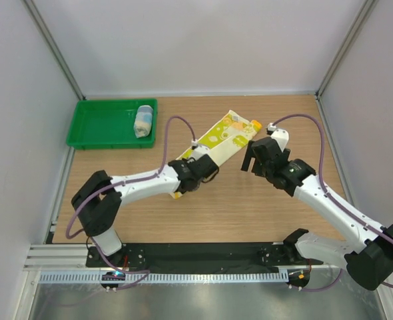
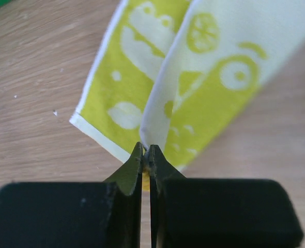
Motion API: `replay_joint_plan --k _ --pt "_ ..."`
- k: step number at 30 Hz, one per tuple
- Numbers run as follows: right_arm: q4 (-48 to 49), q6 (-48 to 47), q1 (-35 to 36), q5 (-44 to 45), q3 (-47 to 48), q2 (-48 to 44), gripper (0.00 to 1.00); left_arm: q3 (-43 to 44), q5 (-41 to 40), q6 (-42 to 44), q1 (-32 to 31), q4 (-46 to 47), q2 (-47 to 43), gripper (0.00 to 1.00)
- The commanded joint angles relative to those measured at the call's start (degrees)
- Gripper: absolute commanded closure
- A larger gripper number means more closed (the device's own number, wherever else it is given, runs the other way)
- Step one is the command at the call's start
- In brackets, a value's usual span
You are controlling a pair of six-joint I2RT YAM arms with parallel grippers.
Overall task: Roll the towels
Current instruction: Flatten the towel
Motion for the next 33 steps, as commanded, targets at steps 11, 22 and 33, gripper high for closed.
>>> replay_joint_plan --k 11,22,33 --pt "-3.60 0.42 -5.72 8.28 8.89 1.91 0.09 -14.90 -6.92 -3.20 -29.85 -1.24 -9.78 1.00" --pt "1.39 -5.37 -15.81 -9.02 20.68 29.58 0.11 -12.53 -8.23 -18.85 -32.84 -14.43 -6.43 1.00" --pt "12.57 -5.04 -20.66 -30.66 24.38 47.54 0.23 -17.01 -2.00 -30.73 -32.93 -19.54 -17.05 0.19"
